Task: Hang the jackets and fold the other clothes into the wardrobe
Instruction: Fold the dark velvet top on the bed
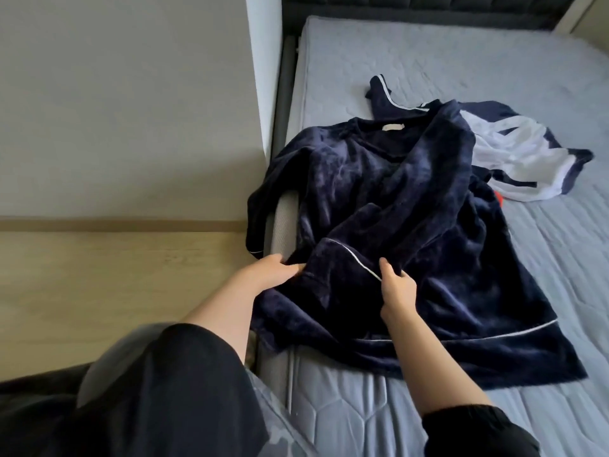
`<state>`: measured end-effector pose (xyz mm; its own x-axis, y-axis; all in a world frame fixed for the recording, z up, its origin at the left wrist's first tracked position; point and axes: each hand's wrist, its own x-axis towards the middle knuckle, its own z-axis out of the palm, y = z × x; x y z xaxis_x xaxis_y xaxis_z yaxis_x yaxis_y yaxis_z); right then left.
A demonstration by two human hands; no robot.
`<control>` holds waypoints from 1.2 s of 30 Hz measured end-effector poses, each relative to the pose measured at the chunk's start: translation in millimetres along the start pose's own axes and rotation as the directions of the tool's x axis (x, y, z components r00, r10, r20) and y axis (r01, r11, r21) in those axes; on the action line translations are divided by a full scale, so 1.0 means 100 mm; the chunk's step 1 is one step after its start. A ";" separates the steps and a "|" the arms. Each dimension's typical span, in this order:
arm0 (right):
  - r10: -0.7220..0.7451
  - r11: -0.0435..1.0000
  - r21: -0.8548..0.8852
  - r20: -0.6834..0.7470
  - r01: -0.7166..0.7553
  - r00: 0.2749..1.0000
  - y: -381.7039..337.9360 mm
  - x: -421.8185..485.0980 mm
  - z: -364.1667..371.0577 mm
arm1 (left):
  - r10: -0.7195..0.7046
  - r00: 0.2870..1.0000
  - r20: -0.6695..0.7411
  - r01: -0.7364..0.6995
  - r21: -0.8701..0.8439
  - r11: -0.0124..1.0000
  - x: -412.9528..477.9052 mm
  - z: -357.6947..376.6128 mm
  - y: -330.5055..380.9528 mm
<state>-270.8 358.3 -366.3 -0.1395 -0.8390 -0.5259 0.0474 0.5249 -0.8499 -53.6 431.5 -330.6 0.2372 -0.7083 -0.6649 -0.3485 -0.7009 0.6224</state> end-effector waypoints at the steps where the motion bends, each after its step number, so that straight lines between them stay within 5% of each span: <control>1: 0.019 1.000 0.023 -0.002 -0.019 1.000 -0.02 0.02 -0.02 | -0.006 0.999 0.044 0.008 -0.043 0.999 -0.04 -0.01 0.01; 3: 0.037 0.998 0.057 -0.028 -0.035 0.999 -0.05 0.05 -0.05 | 0.016 0.982 0.190 0.041 -0.293 0.955 -0.12 0.00 0.02; 5: 0.037 0.999 0.029 -0.066 -0.035 0.997 -0.06 0.09 -0.08 | 0.090 0.936 0.340 0.138 -0.589 0.797 -0.20 0.02 0.00; 7: 0.063 0.998 -0.003 -0.089 -0.063 0.994 -0.08 0.10 -0.13 | 0.097 0.906 0.413 0.231 -0.673 0.703 -0.22 0.04 -0.05; 11: 0.142 0.985 0.111 -0.073 -0.133 0.987 -0.12 0.07 -0.15 | -0.204 0.953 0.224 0.283 -0.421 0.862 -0.17 0.11 -0.15; 13: 0.129 0.984 0.130 -0.052 -0.121 0.990 -0.13 0.04 -0.14 | -0.222 0.906 0.361 0.335 -0.291 0.896 -0.22 0.14 -0.16; 15: 0.061 0.997 0.052 -0.042 -0.059 0.997 -0.12 0.00 -0.14 | -0.233 0.852 0.468 0.346 -0.170 0.923 -0.29 0.16 -0.16; 18: -0.177 0.966 -0.199 -0.046 0.164 0.983 -0.11 -0.10 -0.14 | -0.197 0.888 0.416 0.241 -0.054 0.969 -0.33 0.18 -0.17; 20: -0.436 0.848 -0.361 -0.059 0.389 0.898 -0.13 -0.22 -0.17 | -0.146 0.903 0.404 0.242 -0.200 0.949 -0.36 0.18 -0.12; 23: -0.827 0.429 -0.523 0.099 0.736 0.553 -0.14 -0.49 -0.25 | -0.022 0.924 0.382 0.234 -0.519 0.822 -0.37 0.17 -0.02; 26: -0.791 0.168 -0.305 0.525 0.938 0.312 -0.14 -0.80 -0.35 | 0.039 0.945 0.324 0.189 -0.641 0.744 -0.39 0.17 0.10; 29: -0.604 0.068 -0.221 0.767 0.973 0.217 -0.17 -0.99 -0.35 | 0.090 0.930 0.355 0.220 -0.737 0.639 -0.44 0.18 0.23; 33: -0.623 -0.064 -0.359 0.743 0.931 0.244 -0.24 -0.96 -0.32 | 0.212 0.910 0.356 0.193 -0.817 0.543 -0.45 0.17 0.32; 36: -0.708 0.280 -0.357 0.550 0.891 0.443 -0.33 -0.89 -0.32 | 0.283 0.934 0.219 0.020 -0.822 0.569 -0.45 0.15 0.38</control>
<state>-291.2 420.4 -289.9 0.4490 -0.8221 0.3500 -0.4640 -0.5493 -0.6950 -90.6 437.9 -283.5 -0.0757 -0.8414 -0.5351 0.5524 -0.4822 0.6800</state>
